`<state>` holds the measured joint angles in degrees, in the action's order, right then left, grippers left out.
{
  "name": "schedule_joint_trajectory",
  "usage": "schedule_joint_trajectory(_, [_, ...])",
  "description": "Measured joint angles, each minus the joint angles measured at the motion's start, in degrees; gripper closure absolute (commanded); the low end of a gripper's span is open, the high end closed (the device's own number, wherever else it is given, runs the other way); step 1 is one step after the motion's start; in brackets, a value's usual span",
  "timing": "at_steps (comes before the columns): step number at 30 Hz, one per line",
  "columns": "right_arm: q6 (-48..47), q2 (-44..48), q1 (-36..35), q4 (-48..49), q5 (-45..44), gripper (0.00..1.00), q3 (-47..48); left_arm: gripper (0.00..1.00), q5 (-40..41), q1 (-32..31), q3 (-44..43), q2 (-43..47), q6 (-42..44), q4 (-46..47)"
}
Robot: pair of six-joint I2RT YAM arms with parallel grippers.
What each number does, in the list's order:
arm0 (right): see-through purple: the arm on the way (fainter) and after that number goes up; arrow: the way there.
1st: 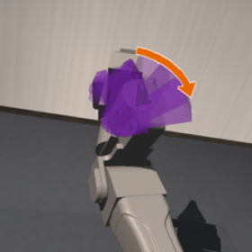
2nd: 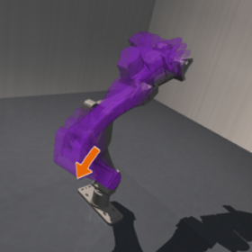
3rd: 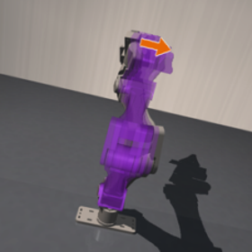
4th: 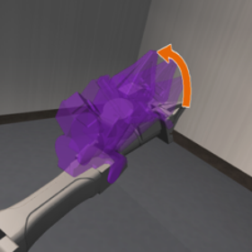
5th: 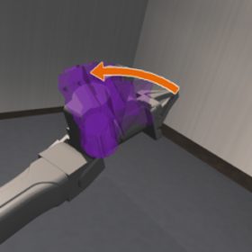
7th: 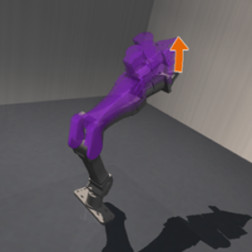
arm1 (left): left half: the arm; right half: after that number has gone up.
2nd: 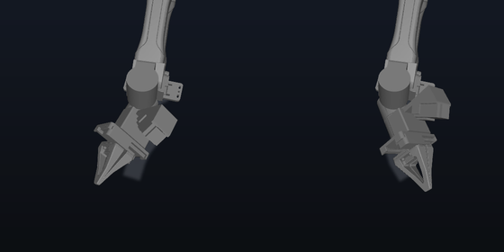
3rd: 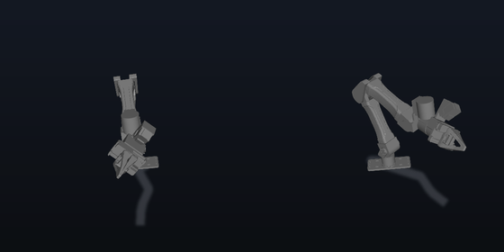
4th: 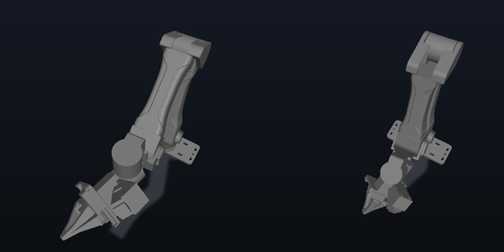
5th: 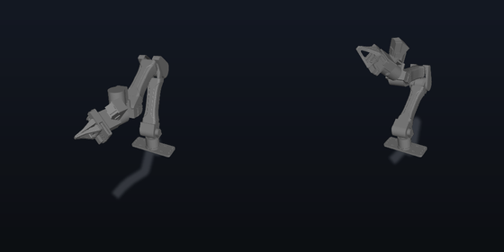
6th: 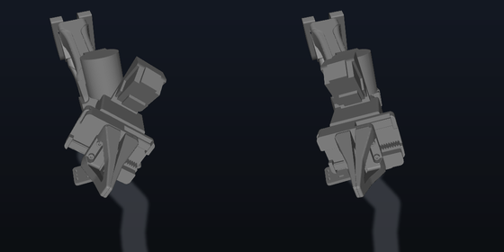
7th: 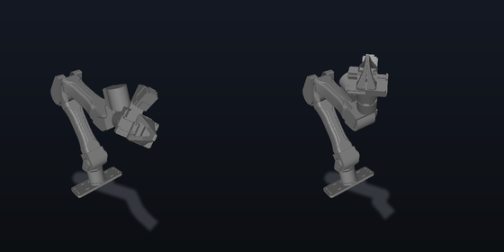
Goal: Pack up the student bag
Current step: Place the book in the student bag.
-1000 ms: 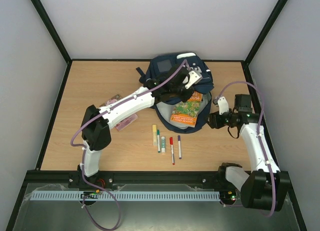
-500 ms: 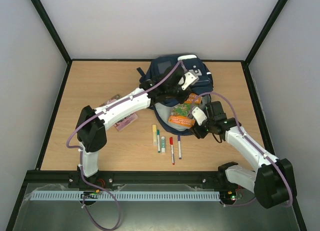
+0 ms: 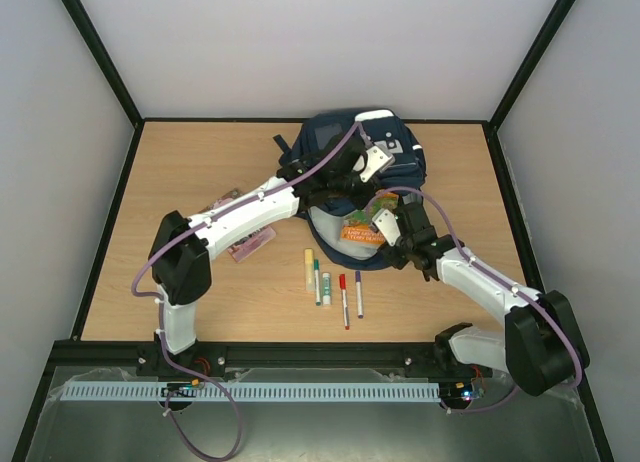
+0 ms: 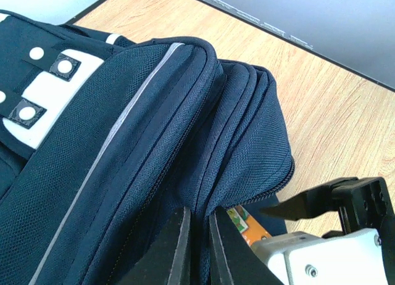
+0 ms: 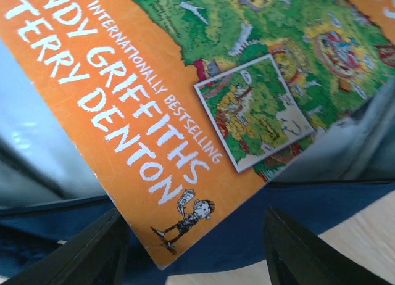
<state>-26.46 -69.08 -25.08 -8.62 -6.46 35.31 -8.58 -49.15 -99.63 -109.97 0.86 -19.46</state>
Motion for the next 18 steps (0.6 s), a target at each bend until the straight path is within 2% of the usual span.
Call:
schedule_joint_trajectory(11, [-3.4, -1.5, 0.0, 11.9, -9.1, 0.45, -1.1, 0.98, -0.4, 0.6, 0.1, 0.6, 0.0, 0.3])
schedule_joint_trajectory(16, [-4.5, 0.4, 0.0, 9.4, -5.8, 0.43, -0.6, 0.98, -0.4, 0.6, 0.3, 0.7, -0.1, 0.5])
schedule_joint_trajectory(18, [-5.4, 3.5, 0.0, 6.1, -2.4, 0.47, 0.1, 0.98, -0.3, 0.6, 1.0, 1.2, -0.1, 0.6])
